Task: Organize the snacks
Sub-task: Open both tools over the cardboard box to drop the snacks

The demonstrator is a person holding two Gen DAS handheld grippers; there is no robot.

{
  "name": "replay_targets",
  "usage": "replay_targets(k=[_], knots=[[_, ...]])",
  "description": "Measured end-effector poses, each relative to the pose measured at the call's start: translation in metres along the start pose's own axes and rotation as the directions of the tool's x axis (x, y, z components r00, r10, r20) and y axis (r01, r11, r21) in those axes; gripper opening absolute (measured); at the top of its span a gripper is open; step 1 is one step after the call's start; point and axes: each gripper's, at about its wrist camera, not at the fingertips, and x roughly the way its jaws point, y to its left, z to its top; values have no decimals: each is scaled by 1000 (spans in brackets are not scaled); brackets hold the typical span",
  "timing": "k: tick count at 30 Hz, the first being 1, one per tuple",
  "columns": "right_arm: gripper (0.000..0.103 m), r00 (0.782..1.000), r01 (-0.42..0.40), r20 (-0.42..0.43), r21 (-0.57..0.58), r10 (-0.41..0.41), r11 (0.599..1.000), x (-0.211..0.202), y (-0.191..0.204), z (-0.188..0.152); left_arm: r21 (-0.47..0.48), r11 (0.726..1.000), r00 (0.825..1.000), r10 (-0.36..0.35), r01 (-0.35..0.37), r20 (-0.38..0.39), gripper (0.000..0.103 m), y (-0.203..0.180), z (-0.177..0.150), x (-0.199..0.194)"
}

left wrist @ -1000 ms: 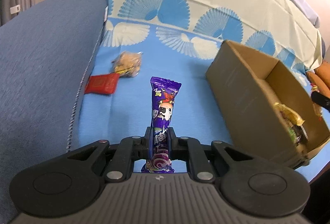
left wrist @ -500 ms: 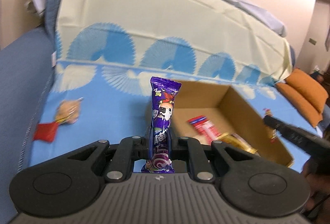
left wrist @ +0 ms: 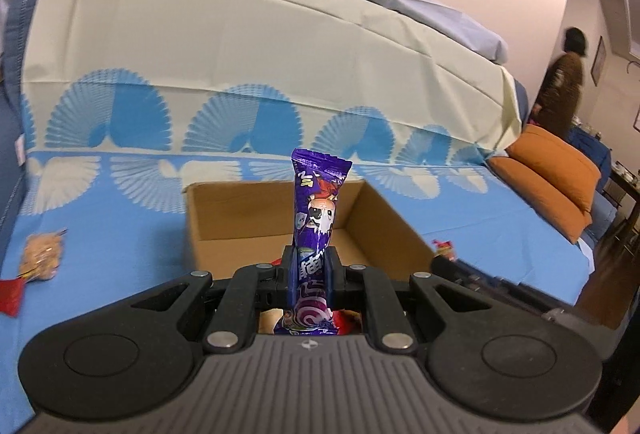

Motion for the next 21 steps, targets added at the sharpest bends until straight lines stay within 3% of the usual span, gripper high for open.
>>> replay_targets(k=[3, 4, 5, 7, 12, 16, 21], knots=[[20, 1000, 5, -7, 11, -5, 1000, 2, -3, 0, 0, 1000, 1000, 1, -1, 0, 19, -14, 6, 10], [22, 1000, 1, -18, 11, -1, 1000, 4, -4, 0, -3, 1000, 1000, 5, -5, -1, 33, -16, 8, 13], [37, 999, 7, -32, 9, -7, 1000, 6, -4, -1, -8, 1000, 1000, 5, -5, 3, 40, -17, 8, 14], [60, 998, 42, -39, 14, -42, 999, 7, -5, -1, -15, 1000, 1000, 3, -3, 20, 42, -16, 5, 13], [62, 998, 43, -48, 22, -42, 999, 9, -7, -3, -53, 998, 999, 29, -27, 46, 40, 4, -17, 10], [63, 998, 28, -52, 0, -28, 1000, 9, 0, -5, -116, 993, 999, 38, -34, 29, 22, 32, -35, 7], [63, 998, -7, -70, -42, 4, 999, 11, 14, -9, -195, 980, 1000, 21, -22, -9, 18, 71, -59, 4]])
